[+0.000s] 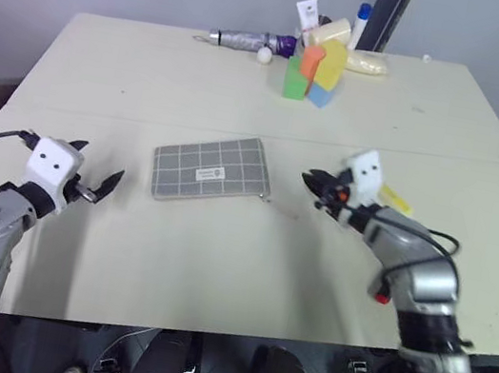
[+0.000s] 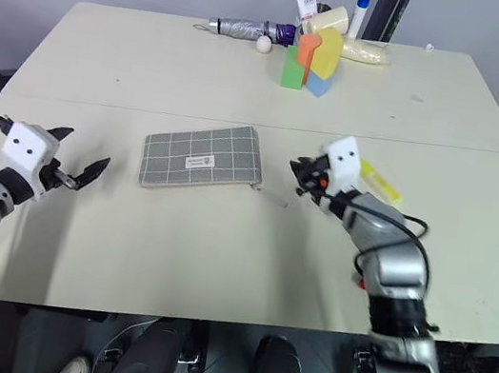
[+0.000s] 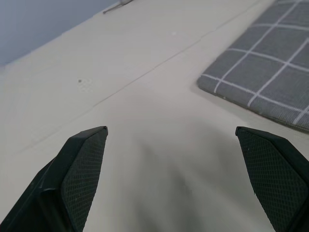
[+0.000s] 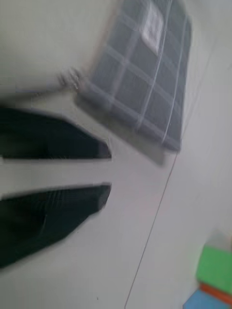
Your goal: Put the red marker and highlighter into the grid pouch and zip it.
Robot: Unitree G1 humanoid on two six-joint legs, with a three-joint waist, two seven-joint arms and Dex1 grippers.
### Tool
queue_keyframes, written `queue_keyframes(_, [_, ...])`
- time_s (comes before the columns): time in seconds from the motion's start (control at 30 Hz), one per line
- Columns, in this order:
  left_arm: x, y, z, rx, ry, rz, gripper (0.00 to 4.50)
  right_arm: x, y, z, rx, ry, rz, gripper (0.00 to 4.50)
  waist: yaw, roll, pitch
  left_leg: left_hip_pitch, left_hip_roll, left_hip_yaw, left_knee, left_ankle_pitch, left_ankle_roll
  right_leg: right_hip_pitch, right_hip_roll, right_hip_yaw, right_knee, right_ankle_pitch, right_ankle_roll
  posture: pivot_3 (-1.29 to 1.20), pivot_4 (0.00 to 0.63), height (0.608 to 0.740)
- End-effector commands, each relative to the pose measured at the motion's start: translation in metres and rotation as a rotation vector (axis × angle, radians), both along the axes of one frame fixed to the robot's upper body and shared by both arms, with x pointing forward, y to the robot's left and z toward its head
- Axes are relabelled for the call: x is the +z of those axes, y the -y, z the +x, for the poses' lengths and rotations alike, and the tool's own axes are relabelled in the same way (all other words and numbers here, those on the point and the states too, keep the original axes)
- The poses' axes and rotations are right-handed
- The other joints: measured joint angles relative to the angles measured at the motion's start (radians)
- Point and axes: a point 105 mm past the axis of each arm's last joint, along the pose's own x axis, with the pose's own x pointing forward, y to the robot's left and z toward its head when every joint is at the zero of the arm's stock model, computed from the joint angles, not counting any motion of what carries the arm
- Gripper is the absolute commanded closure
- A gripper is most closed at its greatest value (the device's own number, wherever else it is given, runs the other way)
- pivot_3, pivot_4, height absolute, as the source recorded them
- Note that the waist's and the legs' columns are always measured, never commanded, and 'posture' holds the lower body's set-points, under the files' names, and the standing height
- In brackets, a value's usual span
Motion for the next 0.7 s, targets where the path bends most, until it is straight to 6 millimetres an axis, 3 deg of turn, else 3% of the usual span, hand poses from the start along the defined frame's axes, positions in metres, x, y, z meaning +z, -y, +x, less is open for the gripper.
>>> queue_keyframes(0.03, [0.006,0.003,0.0,-0.06,0.022,0.094,0.0,0.002,-0.009,0.013,-0.041,0.027,-0.066,4.48,-0.001,0.0,0.0,-0.001,0.0,0.001,-0.001,0.001,0.001,-0.001,0.0,0.0,0.0,0.0,0.0,0.0,0.15,0.74])
queue_keyframes(0.17, [0.002,0.005,0.0,-0.121,0.002,0.156,0.0,-0.01,-0.029,0.027,-0.04,-0.002,-0.121,4.48,-0.01,0.0,0.0,-0.003,0.001,0.005,-0.002,0.002,0.002,-0.001,0.004,-0.001,0.002,0.0,0.0,0.0,0.15,0.74])
queue_keyframes(0.27, [-0.008,0.005,-0.002,-0.167,-0.029,0.23,0.0,-0.008,-0.038,0.034,-0.032,0.012,-0.099,4.48,-0.011,0.0,0.0,-0.002,0.001,0.007,-0.002,0.003,0.002,-0.001,0.004,-0.001,0.003,0.0,0.001,0.0,0.15,0.74])
queue_keyframes(0.57, [-0.017,0.018,0.01,-0.282,-0.023,0.337,0.0,-0.018,-0.072,0.043,0.069,0.001,-0.141,4.48,-0.007,0.0,0.0,0.0,0.001,0.008,-0.002,0.003,0.002,0.0,0.004,-0.001,0.005,0.0,0.001,0.0,0.15,0.74])
queue_keyframes(0.7, [-0.019,0.026,0.015,-0.337,-0.008,0.377,0.0,-0.018,-0.078,0.046,0.084,-0.003,-0.135,4.48,-0.01,0.0,0.0,0.001,0.001,0.009,-0.002,0.003,0.002,0.001,0.004,-0.001,0.005,0.0,0.001,0.0,0.15,0.74])
